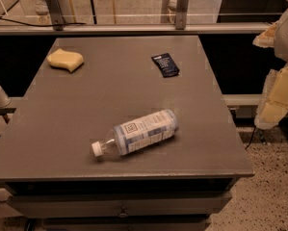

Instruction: Move blue plastic bottle near sponge

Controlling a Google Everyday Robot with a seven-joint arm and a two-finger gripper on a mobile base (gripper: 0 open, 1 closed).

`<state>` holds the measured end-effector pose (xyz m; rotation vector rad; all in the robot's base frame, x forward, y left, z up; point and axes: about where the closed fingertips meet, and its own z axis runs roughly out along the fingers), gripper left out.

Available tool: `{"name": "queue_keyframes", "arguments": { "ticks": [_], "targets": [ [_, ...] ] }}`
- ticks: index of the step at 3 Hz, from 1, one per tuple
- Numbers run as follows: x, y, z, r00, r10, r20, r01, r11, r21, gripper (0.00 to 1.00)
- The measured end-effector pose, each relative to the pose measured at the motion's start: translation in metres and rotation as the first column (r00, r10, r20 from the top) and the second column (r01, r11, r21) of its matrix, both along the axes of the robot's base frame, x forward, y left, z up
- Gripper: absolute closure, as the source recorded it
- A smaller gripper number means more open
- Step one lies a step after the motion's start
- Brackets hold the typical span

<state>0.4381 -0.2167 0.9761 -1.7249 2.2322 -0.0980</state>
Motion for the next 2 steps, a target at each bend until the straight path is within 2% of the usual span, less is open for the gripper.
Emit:
{"name": "queue_keyframes", "arguments": {
  "ticks": [2],
  "targets": [
    [0.0011, 0.0024, -0.0008, 0.9999, 0.01, 0.005, -0.011, 1.0, 0.015, 0.0]
  ]
}}
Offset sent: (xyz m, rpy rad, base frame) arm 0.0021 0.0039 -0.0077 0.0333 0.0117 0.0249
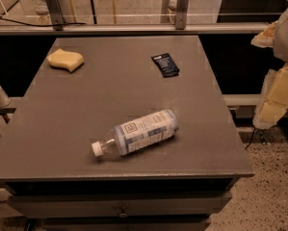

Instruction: Move blue plastic bottle near sponge

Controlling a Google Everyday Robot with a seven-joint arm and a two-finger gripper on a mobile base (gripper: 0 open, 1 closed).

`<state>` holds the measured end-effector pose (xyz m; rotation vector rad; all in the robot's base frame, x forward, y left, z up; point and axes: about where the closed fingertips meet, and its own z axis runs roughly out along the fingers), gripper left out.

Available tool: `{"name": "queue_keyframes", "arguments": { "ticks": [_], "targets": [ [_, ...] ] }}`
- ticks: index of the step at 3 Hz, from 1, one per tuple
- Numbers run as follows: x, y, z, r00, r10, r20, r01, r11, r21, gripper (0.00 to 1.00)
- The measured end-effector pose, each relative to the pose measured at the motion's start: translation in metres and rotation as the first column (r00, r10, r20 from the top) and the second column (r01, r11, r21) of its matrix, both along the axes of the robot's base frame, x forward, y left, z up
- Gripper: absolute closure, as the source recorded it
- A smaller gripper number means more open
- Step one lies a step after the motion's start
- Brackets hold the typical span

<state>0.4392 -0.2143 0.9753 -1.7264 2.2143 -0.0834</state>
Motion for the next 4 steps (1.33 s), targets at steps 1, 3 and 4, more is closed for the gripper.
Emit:
{"name": "queue_keyframes", "arguments": {
  "ticks": [1, 3, 4],
  "targets": [
    [0.0, 0.0, 0.0, 1.0, 0.001, 0.0, -0.001, 1.0, 0.001, 0.0],
    [-0.006, 0.082, -0.054, 0.983, 0.182, -0.021, -0.179, 0.977, 0.114, 0.0],
    [-0.016, 0.125, -0.078, 0.9652, 0.26, -0.028, -0.252, 0.952, 0.173, 0.0]
  ]
}}
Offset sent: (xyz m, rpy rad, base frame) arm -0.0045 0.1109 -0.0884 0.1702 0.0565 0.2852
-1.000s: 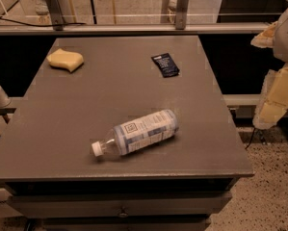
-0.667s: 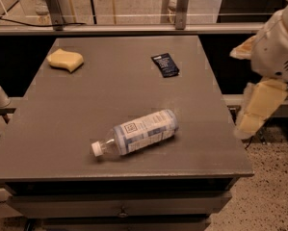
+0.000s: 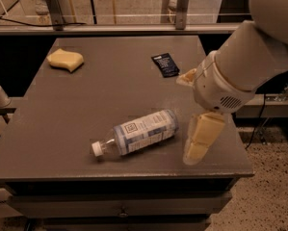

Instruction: Move blue plastic bottle near sponge

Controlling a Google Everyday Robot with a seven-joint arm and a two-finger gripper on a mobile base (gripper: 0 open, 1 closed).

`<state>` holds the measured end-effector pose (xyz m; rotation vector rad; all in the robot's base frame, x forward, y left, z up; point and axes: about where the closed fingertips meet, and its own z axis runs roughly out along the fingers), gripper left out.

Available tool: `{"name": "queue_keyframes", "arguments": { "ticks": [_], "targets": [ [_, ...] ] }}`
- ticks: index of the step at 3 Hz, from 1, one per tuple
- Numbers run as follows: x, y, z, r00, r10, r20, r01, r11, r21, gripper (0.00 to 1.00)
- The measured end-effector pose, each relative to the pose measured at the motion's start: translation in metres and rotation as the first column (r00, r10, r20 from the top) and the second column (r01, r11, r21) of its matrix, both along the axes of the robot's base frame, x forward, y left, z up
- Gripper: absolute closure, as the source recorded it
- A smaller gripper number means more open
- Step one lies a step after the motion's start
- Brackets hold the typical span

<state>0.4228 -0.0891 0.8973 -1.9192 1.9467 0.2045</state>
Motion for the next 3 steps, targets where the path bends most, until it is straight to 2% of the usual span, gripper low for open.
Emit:
{"name": "queue_keyframes", "arguments": {
  "ticks": [1, 2, 3],
  "targets": [
    [-0.003, 0.038, -0.018, 0.998, 0.063, -0.009, -0.062, 0.997, 0.04, 0.0],
    [0.001, 0.065, -0.036, 0.994, 0.109, -0.009, -0.108, 0.993, 0.054, 0.0],
    [0.005, 0.08, -0.046, 0.9908, 0.135, -0.009, -0.134, 0.989, 0.061, 0.0]
  ]
}}
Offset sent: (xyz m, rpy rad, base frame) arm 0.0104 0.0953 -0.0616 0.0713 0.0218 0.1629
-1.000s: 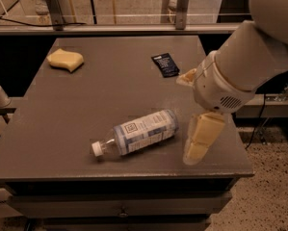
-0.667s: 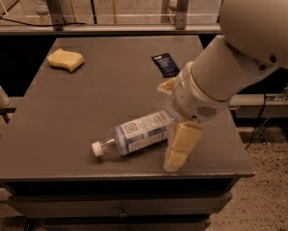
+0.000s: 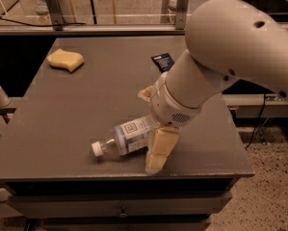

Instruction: Move blue plastic bottle near sponge

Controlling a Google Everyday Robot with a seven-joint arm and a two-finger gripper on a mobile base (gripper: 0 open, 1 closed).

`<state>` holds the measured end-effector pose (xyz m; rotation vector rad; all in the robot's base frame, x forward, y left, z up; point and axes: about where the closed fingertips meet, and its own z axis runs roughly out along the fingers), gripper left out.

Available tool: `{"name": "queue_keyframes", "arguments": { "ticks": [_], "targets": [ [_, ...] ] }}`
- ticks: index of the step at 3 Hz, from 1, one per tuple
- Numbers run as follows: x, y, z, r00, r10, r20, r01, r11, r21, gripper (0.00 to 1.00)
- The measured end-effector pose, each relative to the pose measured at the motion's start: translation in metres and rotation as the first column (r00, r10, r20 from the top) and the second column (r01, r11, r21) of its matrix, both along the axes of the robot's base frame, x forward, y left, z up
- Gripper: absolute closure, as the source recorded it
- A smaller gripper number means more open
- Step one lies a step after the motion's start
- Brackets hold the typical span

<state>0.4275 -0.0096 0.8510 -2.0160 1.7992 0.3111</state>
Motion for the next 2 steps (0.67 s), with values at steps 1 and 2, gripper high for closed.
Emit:
{"name": "queue_keyframes", "arguments": {
  "ticks": [1, 2],
  "targets": [
    [0.013, 0.0018, -0.0386, 0.9993, 0.023, -0.029, -0.024, 0.999, -0.042, 0.15],
    [0.0108, 0.0001, -0.0412, 0.9986, 0.04, -0.035, -0.042, 0.998, -0.046, 0.38]
  ]
}}
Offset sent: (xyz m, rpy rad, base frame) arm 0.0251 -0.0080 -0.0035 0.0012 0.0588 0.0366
